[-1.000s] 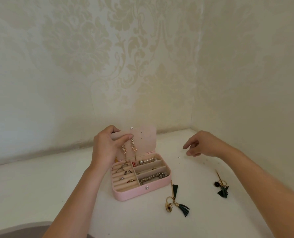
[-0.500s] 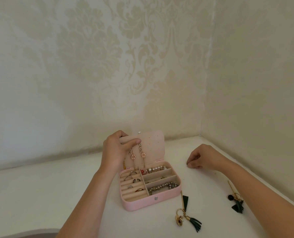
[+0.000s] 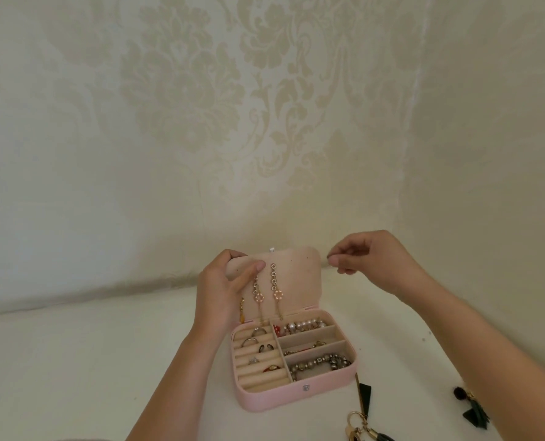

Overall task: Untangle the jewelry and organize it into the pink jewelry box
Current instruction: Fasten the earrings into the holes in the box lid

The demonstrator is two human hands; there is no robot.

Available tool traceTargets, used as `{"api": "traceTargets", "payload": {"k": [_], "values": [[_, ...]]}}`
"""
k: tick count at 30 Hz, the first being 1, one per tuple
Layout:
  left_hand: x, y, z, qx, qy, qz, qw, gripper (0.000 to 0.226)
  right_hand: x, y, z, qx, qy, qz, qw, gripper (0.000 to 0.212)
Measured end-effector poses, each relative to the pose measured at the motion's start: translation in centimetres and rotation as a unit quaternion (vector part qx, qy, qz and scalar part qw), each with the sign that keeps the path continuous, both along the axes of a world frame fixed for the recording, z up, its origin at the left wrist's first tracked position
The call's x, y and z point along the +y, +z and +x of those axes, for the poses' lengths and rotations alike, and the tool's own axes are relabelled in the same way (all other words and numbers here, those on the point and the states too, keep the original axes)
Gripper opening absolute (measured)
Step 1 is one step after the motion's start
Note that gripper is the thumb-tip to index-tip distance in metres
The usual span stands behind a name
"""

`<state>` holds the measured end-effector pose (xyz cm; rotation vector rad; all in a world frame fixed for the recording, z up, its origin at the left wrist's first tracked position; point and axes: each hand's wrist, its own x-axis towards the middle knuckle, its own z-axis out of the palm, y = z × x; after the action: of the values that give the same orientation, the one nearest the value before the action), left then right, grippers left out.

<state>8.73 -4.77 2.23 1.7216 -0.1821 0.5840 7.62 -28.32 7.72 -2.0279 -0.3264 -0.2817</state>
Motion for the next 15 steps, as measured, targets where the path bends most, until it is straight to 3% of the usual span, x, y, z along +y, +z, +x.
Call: {"api": "traceTargets", "payload": {"k": [6,15], "values": [[0.8,-0.5,-0.4,-0.042,0.059,-0.006,0.997,0.006,4.3,2.5,1.4,-0.041,0.083,-0.003,0.996,0.009],[1.1,-0.8,-0.8,-0.045,0.011,-0.088,0.995,0.01,10.2,3.9,4.5,-0.018,0.198,-0.114,0.973,0.009]]}}
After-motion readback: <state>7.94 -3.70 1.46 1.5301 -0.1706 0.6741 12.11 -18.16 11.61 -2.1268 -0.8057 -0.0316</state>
